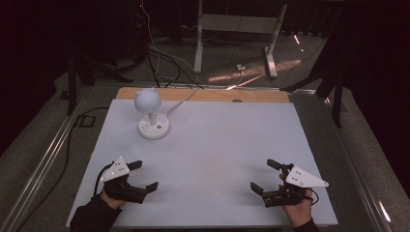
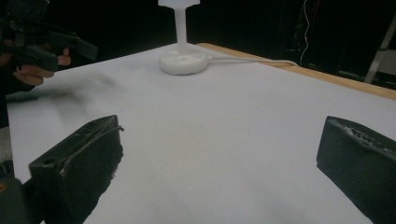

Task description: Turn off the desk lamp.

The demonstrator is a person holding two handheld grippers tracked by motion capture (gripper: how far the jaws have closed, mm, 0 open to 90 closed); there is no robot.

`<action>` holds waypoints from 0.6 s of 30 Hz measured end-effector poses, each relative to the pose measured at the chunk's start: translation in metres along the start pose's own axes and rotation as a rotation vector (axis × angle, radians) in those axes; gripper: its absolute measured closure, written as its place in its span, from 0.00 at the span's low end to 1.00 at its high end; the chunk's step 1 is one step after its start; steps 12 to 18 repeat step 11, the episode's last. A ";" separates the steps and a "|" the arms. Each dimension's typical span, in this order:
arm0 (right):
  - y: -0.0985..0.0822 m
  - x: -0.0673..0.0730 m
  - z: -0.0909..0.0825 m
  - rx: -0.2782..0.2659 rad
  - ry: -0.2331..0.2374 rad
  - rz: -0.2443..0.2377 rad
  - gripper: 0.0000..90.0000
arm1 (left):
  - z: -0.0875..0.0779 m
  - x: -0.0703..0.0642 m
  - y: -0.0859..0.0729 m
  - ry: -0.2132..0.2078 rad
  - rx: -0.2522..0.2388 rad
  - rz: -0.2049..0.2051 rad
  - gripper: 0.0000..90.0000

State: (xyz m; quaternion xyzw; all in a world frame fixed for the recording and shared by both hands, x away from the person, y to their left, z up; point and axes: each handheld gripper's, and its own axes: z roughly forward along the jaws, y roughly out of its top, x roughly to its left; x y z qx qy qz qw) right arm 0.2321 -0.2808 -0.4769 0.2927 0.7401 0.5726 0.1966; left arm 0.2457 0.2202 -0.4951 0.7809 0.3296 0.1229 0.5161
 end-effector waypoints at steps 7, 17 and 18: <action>-0.001 0.000 0.001 0.007 0.008 -0.003 0.00 | 0.000 0.002 -0.011 -0.051 -0.019 0.034 0.00; -0.001 0.001 0.002 0.008 0.010 -0.007 0.00 | 0.003 0.000 -0.012 -0.052 -0.008 0.044 0.00; -0.001 0.001 0.002 0.008 0.010 -0.007 0.00 | 0.003 0.000 -0.012 -0.052 -0.008 0.044 0.00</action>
